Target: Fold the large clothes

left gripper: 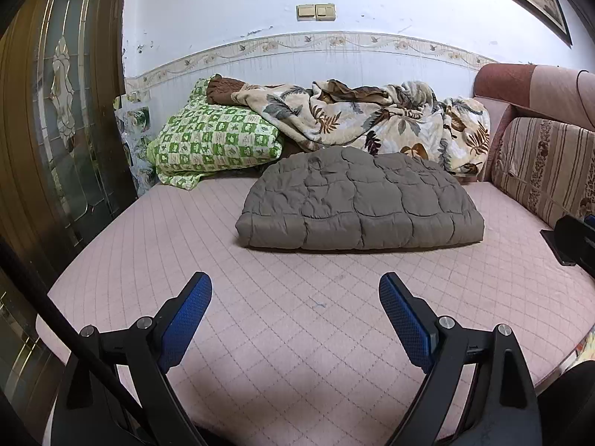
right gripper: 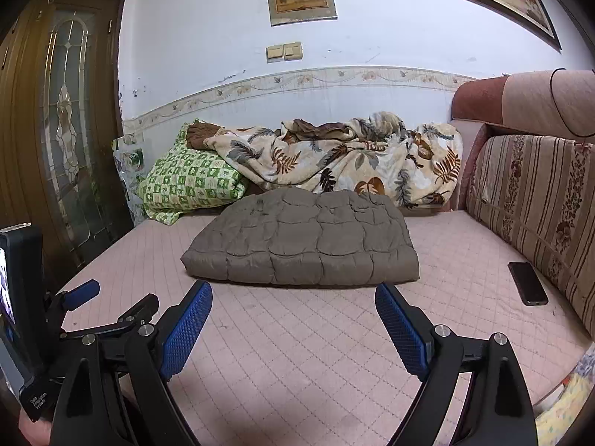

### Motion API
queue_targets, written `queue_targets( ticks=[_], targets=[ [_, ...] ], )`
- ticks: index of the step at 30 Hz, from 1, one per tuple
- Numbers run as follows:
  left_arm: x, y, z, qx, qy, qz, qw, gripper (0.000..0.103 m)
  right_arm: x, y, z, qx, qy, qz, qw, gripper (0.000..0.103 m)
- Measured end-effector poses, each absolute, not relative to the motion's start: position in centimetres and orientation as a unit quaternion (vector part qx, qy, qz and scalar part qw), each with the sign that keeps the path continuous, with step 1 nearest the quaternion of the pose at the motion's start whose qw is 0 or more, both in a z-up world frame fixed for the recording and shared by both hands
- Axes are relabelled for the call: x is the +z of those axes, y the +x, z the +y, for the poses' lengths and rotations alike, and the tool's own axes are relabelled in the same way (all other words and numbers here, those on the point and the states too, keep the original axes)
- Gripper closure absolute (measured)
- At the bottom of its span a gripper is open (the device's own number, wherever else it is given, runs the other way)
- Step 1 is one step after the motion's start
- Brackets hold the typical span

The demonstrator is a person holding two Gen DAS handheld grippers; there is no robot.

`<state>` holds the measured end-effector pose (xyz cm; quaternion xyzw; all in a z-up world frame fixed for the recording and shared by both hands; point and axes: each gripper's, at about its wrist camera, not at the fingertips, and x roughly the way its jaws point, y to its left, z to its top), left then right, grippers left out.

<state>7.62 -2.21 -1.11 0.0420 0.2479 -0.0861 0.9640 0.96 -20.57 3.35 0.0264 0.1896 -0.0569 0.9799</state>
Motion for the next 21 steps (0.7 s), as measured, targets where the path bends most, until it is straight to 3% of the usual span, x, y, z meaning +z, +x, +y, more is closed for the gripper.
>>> queue_targets(
  ticks=[21],
  targets=[
    [-0.67, 7.69, -2.13, -0.093, 0.049, 0.275, 0.956, 0.003, 2.87, 0.57, -21.37, -0.065, 0.038, 0.218, 0.973, 0.007]
  ],
)
